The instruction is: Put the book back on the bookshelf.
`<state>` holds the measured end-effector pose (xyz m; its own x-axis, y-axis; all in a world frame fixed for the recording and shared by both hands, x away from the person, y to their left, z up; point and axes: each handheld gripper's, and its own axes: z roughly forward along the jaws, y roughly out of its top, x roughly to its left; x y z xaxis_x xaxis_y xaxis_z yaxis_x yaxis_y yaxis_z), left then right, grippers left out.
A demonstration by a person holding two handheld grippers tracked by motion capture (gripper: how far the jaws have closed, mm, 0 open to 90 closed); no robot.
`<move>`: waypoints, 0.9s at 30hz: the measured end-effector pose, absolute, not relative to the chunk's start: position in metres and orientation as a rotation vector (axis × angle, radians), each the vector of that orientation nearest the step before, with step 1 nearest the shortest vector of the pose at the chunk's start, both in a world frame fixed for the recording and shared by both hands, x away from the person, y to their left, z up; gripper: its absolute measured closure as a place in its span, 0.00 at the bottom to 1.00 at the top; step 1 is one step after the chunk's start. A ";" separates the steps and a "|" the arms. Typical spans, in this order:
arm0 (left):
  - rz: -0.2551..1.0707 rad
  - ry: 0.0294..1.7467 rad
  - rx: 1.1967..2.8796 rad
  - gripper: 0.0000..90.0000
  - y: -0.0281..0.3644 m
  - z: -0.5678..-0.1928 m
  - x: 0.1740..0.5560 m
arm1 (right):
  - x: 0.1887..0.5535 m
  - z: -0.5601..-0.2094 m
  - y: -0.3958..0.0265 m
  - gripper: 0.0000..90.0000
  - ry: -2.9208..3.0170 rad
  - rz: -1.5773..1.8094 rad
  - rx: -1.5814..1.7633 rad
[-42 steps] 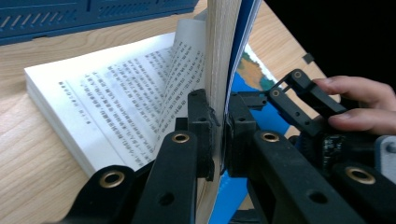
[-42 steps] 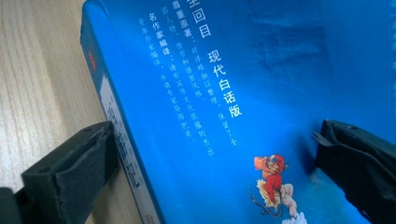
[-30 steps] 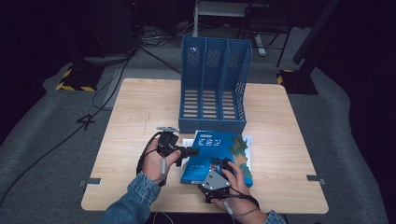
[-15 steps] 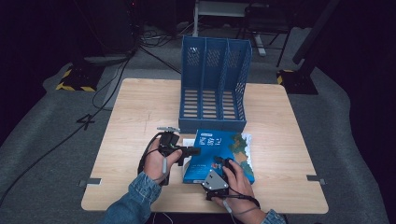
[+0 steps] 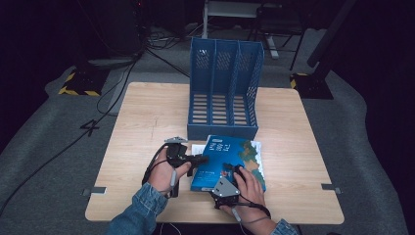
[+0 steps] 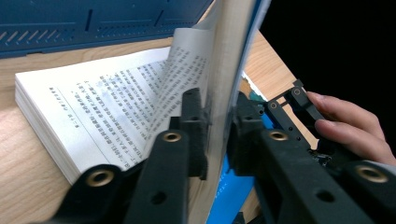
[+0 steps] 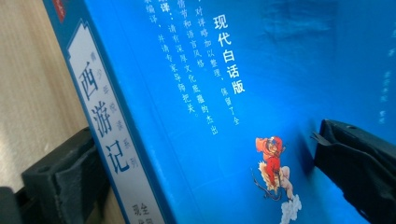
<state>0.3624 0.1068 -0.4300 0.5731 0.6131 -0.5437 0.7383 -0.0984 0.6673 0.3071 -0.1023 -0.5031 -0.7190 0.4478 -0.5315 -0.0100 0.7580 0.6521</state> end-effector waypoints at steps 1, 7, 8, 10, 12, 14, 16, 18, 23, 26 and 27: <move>-0.158 1.111 1.790 0.91 0.106 -0.429 0.363 | 0.307 -0.503 -0.102 0.00 2.245 0.840 0.326; -0.313 1.123 1.715 0.93 0.111 -0.428 0.367 | 0.307 -0.504 -0.095 0.00 2.193 0.789 0.340; -0.324 1.122 1.713 0.93 0.111 -0.427 0.368 | 0.306 -0.504 -0.094 0.00 2.176 0.754 0.324; -0.329 1.123 1.703 0.93 0.109 -0.427 0.368 | 0.306 -0.504 -0.095 0.00 2.153 0.726 0.315; -0.316 1.123 1.700 0.93 0.110 -0.429 0.369 | 0.308 -0.504 -0.097 0.00 2.159 0.741 0.317; -0.304 1.137 1.681 0.92 0.111 -0.431 0.371 | 0.311 -0.506 -0.099 0.00 2.158 0.773 0.311; -0.256 1.141 1.683 0.91 0.112 -0.433 0.373 | 0.314 -0.507 -0.101 0.00 2.160 0.799 0.312; -0.192 1.149 1.694 0.86 0.111 -0.437 0.374 | 0.317 -0.507 -0.102 0.00 2.174 0.829 0.321; -0.118 1.173 1.731 0.71 0.113 -0.442 0.374 | 0.324 -0.505 -0.105 0.06 2.237 0.866 0.354; -0.082 1.185 1.749 0.65 0.114 -0.444 0.375 | 0.321 -0.503 -0.100 0.19 2.234 0.820 0.269; -0.082 1.185 1.749 0.62 0.114 -0.444 0.375 | 0.321 -0.503 -0.100 0.19 2.234 0.820 0.269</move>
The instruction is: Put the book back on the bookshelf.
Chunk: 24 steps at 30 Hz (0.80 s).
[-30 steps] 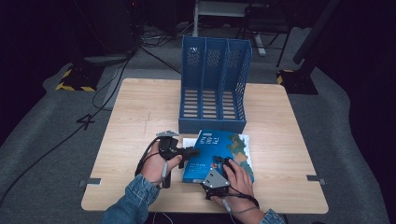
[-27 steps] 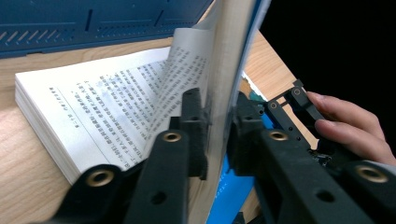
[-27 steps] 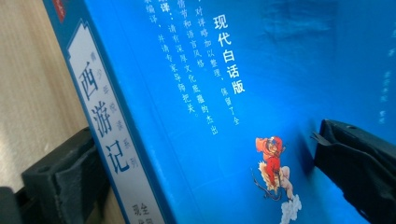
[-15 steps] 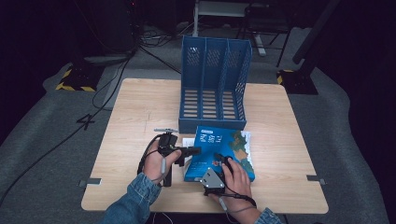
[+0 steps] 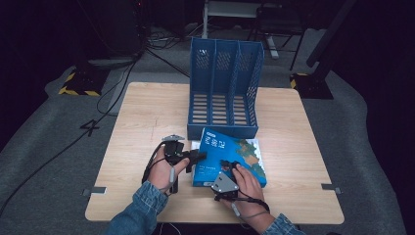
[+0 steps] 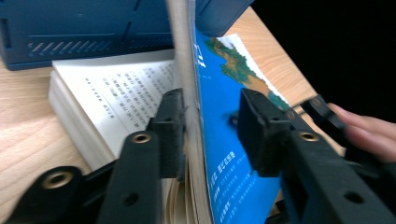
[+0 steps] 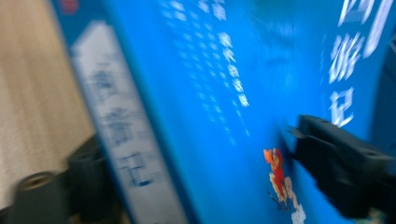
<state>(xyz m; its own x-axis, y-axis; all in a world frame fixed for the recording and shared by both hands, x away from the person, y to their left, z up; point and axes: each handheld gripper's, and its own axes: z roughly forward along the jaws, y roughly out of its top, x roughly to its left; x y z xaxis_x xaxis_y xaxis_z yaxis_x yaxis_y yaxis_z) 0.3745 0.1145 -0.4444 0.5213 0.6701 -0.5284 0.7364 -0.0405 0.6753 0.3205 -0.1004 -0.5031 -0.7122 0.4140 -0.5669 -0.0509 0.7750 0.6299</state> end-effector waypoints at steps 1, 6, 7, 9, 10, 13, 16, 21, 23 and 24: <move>-0.046 1.196 1.772 0.62 0.116 -0.445 0.375 | 0.319 -0.503 -0.099 0.22 2.237 0.805 0.242; -0.046 1.204 1.787 0.55 0.128 -0.447 0.375 | 0.318 -0.497 -0.096 0.48 2.278 0.771 0.182; -0.013 1.196 1.813 0.54 0.131 -0.448 0.375 | 0.318 -0.493 -0.095 0.51 2.277 0.767 0.179; 0.011 1.202 1.821 0.53 0.133 -0.449 0.375 | 0.319 -0.488 -0.095 0.54 2.287 0.761 0.183; 0.027 1.209 1.821 0.53 0.135 -0.451 0.375 | 0.320 -0.484 -0.095 0.56 2.295 0.761 0.186; 0.060 1.222 1.792 0.53 0.145 -0.452 0.376 | 0.322 -0.476 -0.094 0.61 2.313 0.741 0.175; 0.102 1.243 1.801 0.52 0.154 -0.453 0.377 | 0.324 -0.469 -0.094 0.63 2.325 0.746 0.185; 0.165 1.284 1.849 0.48 0.169 -0.464 0.381 | 0.328 -0.458 -0.095 0.65 2.354 0.749 0.201; 0.209 1.294 1.872 0.46 0.176 -0.469 0.383 | 0.330 -0.453 -0.096 0.65 2.371 0.750 0.201; 0.239 1.296 1.883 0.44 0.179 -0.471 0.385 | 0.330 -0.451 -0.096 0.66 2.366 0.763 0.223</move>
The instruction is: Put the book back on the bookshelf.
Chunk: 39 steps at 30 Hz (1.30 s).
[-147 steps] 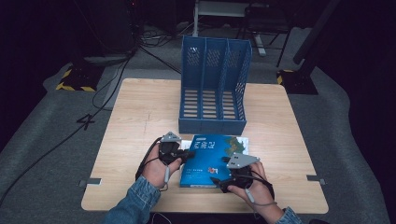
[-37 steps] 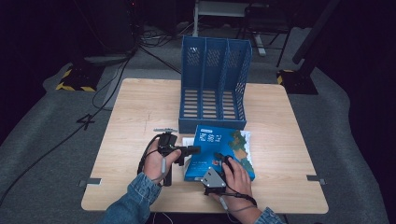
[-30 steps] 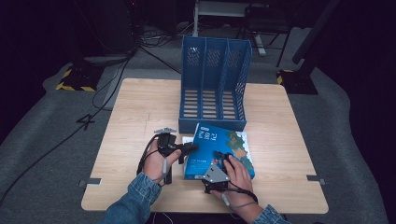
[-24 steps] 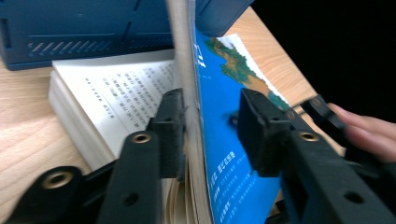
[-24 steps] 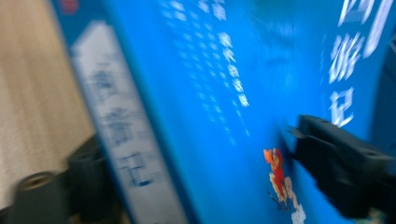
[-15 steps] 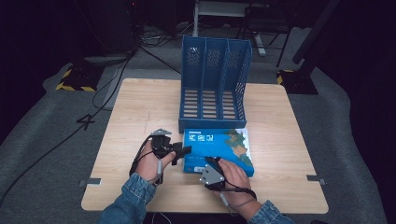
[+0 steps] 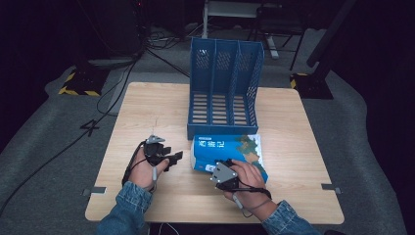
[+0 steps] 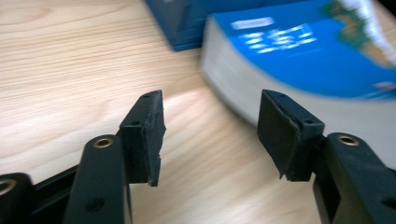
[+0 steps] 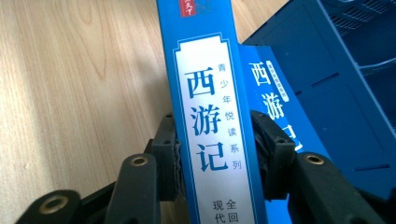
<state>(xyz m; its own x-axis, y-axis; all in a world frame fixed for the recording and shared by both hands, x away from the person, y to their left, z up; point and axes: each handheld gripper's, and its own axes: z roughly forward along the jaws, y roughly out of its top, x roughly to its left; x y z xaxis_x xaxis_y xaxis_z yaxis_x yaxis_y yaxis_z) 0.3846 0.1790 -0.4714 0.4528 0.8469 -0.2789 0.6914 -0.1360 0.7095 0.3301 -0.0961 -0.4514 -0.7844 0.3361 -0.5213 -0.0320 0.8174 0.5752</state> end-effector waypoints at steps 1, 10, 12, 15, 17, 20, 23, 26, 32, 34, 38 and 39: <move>0.262 1.293 1.894 0.43 0.181 -0.473 0.386 | 0.331 -0.449 -0.097 0.66 2.373 0.760 0.216; 0.373 1.295 1.977 0.38 0.200 -0.484 0.394 | 0.339 -0.430 -0.098 0.67 2.383 0.786 0.254; 0.390 1.296 1.988 0.37 0.202 -0.487 0.395 | 0.342 -0.425 -0.099 0.68 2.394 0.792 0.265; 0.417 1.294 2.024 0.37 0.204 -0.491 0.396 | 0.346 -0.417 -0.100 0.68 2.411 0.797 0.278; 0.433 1.296 2.030 0.36 0.206 -0.493 0.397 | 0.349 -0.412 -0.101 0.68 2.412 0.808 0.287; 0.453 1.285 2.051 0.35 0.209 -0.495 0.398 | 0.352 -0.404 -0.103 0.68 2.426 0.832 0.318; 0.455 1.283 2.068 0.32 0.212 -0.496 0.399 | 0.355 -0.397 -0.106 0.68 2.425 0.859 0.355; 0.460 1.287 2.096 0.32 0.213 -0.498 0.400 | 0.358 -0.389 -0.108 0.68 2.431 0.877 0.384; 0.476 1.272 2.078 0.26 0.215 -0.502 0.402 | 0.364 -0.375 -0.113 0.69 2.434 0.919 0.429; 0.485 1.263 2.069 0.22 0.215 -0.504 0.403 | 0.366 -0.371 -0.115 0.69 2.436 0.930 0.441; 0.480 1.263 2.069 0.20 0.215 -0.504 0.404 | 0.368 -0.364 -0.118 0.69 2.436 0.951 0.464; 0.479 1.263 2.070 0.20 0.215 -0.504 0.404 | 0.368 -0.361 -0.118 0.69 2.435 0.956 0.471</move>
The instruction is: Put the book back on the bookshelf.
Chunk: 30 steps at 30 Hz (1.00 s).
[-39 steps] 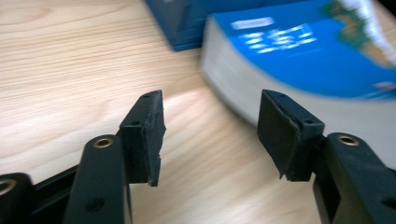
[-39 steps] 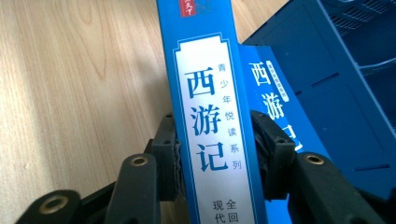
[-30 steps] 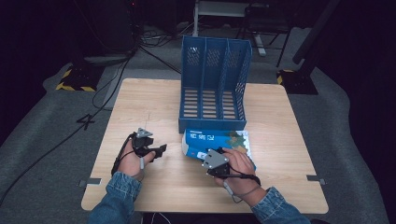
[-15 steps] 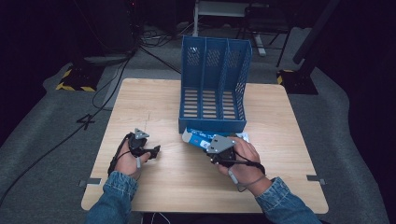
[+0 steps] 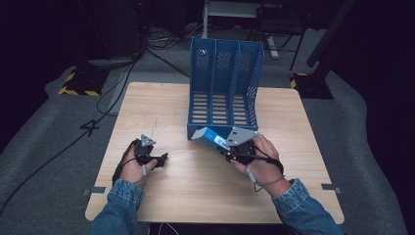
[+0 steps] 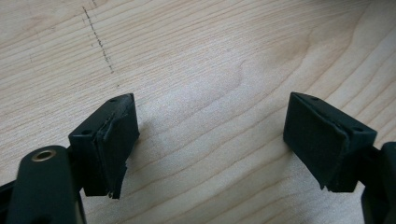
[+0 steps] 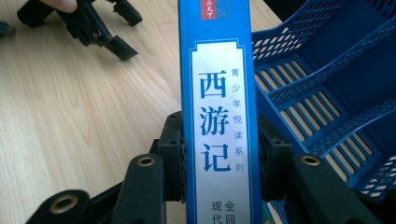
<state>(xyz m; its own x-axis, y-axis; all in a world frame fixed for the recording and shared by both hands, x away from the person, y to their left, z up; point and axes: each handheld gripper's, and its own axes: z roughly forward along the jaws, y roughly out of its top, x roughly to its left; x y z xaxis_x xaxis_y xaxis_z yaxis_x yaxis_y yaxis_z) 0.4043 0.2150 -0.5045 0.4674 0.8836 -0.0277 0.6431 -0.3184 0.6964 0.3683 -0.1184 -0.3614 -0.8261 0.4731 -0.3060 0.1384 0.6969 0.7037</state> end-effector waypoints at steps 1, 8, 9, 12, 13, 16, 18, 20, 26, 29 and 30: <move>0.479 1.262 2.076 0.19 0.215 -0.504 0.405 | 0.369 -0.359 -0.120 0.69 2.435 0.966 0.482; 0.474 1.260 2.080 0.18 0.215 -0.504 0.406 | 0.372 -0.341 -0.130 0.69 2.422 1.062 0.574; 0.471 1.259 2.083 0.18 0.215 -0.504 0.406 | 0.372 -0.339 -0.132 0.69 2.416 1.081 0.585; 0.471 1.259 2.083 0.18 0.215 -0.504 0.406 | 0.372 -0.332 -0.137 0.69 2.397 1.132 0.614; 0.471 1.259 2.083 0.18 0.215 -0.504 0.406 | 0.372 -0.332 -0.137 0.69 2.397 1.132 0.614; 0.472 1.258 2.083 0.18 0.215 -0.504 0.406 | 0.373 -0.325 -0.144 0.69 2.375 1.182 0.632; 0.472 1.257 2.081 0.18 0.215 -0.504 0.406 | 0.374 -0.320 -0.148 0.69 2.364 1.204 0.648; 0.472 1.258 2.080 0.18 0.215 -0.504 0.406 | 0.375 -0.317 -0.152 0.69 2.356 1.225 0.658; 0.473 1.259 2.080 0.18 0.215 -0.504 0.406 | 0.377 -0.306 -0.165 0.69 2.323 1.304 0.699; 0.474 1.258 2.083 0.18 0.215 -0.504 0.406 | 0.378 -0.300 -0.171 0.69 2.300 1.338 0.715; 0.472 1.260 2.082 0.18 0.215 -0.504 0.406 | 0.378 -0.298 -0.172 0.69 2.291 1.350 0.717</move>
